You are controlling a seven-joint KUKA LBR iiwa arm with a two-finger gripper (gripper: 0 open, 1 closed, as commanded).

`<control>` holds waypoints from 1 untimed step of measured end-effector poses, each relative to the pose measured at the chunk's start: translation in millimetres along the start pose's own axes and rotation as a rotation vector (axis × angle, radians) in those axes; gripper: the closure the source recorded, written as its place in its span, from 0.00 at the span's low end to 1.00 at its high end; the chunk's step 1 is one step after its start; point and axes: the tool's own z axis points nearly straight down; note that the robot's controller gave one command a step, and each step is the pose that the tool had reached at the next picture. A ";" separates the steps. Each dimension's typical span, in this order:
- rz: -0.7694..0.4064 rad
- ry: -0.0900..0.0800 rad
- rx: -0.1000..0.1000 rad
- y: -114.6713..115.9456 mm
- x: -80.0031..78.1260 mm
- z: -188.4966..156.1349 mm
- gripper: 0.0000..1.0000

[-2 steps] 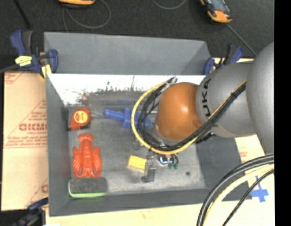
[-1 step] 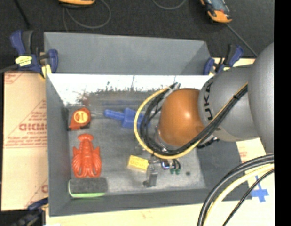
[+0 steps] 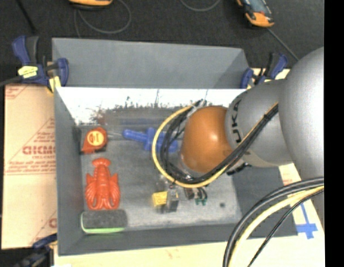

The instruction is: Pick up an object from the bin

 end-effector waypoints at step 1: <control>0.001 0.000 0.000 0.1 0.0 0.0 1.00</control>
Offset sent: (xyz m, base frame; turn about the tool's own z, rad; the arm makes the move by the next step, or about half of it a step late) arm -0.0250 0.0343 0.1183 -0.0146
